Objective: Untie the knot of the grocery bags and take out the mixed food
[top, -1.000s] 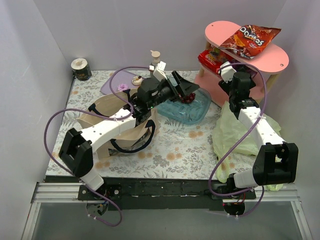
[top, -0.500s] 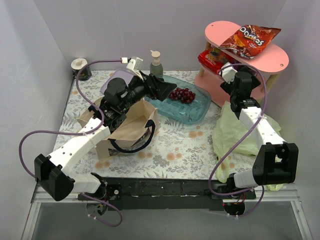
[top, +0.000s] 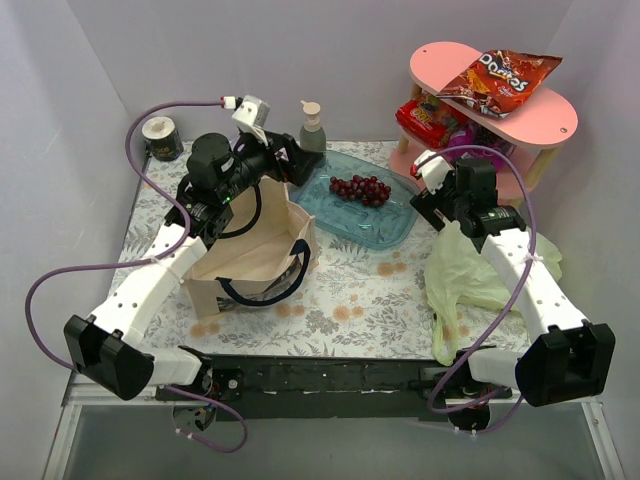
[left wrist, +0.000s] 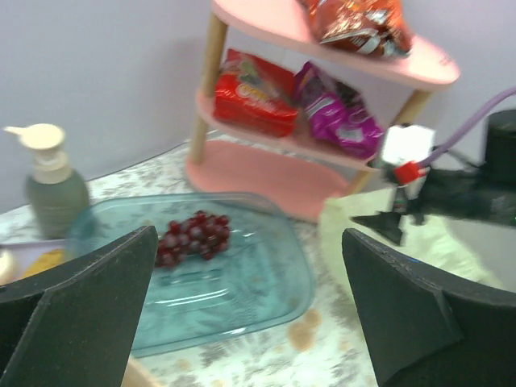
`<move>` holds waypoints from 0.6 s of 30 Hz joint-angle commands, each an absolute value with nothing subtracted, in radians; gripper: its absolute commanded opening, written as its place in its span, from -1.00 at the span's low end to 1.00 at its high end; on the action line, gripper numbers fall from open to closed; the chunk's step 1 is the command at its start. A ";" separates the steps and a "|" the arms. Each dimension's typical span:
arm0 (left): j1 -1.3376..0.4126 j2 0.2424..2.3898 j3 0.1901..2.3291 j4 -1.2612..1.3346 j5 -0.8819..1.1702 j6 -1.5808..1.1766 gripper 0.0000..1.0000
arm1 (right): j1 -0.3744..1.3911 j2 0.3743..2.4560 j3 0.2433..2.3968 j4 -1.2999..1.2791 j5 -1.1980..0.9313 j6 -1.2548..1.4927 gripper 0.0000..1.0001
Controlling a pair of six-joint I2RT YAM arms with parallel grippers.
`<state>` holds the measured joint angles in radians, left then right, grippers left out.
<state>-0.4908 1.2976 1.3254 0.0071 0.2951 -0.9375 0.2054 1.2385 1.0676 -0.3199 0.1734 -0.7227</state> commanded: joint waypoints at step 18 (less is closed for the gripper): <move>-0.310 1.364 1.439 -0.419 0.241 -0.687 0.96 | 0.265 1.464 1.884 -0.973 -0.166 -0.081 0.96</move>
<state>-0.3271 1.3571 1.4406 -0.4263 0.2695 -0.7010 0.2638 1.5375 1.9171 -0.9199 -0.1661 -0.1162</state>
